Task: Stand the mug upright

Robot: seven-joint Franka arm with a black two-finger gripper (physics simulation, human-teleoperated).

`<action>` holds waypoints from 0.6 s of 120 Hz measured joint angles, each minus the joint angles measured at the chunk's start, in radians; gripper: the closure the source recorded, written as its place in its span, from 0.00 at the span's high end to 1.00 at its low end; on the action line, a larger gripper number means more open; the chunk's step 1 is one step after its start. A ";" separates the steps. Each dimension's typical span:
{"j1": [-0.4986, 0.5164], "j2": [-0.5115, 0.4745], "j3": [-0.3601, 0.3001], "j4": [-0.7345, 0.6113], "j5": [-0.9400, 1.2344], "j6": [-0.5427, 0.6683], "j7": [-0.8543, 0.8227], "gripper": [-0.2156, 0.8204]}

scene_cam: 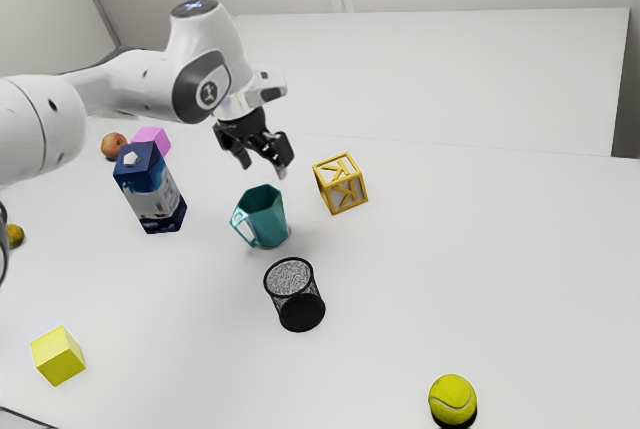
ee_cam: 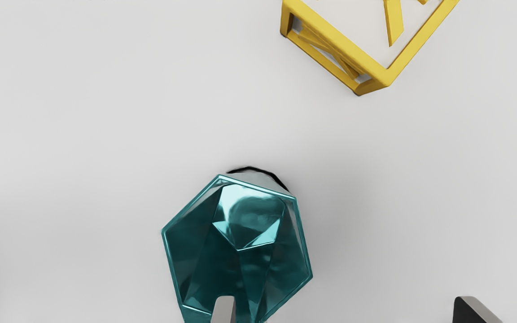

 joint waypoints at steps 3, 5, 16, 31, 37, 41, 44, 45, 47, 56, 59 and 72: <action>0.000 -0.008 0.001 0.016 -0.002 -0.020 -0.001 0.73; -0.001 -0.012 0.002 0.029 -0.002 -0.034 -0.001 0.73; 0.002 -0.045 0.007 0.089 -0.009 -0.112 0.002 0.75; 0.031 -0.052 -0.009 0.213 -0.018 -0.232 0.020 0.77; 0.074 -0.052 -0.051 0.248 -0.020 -0.270 0.031 0.77; 0.100 -0.052 -0.077 0.267 -0.020 -0.293 0.038 0.78; 0.110 -0.051 -0.088 0.277 -0.020 -0.307 0.045 0.78; 0.113 -0.052 -0.090 0.279 -0.021 -0.311 0.047 0.78; 0.116 -0.051 -0.094 0.287 -0.021 -0.320 0.051 0.78; 0.125 -0.046 -0.102 0.317 -0.021 -0.350 0.071 0.78; 0.126 -0.044 -0.104 0.321 -0.022 -0.358 0.078 0.78; 0.129 -0.024 -0.106 0.333 -0.022 -0.384 0.103 0.79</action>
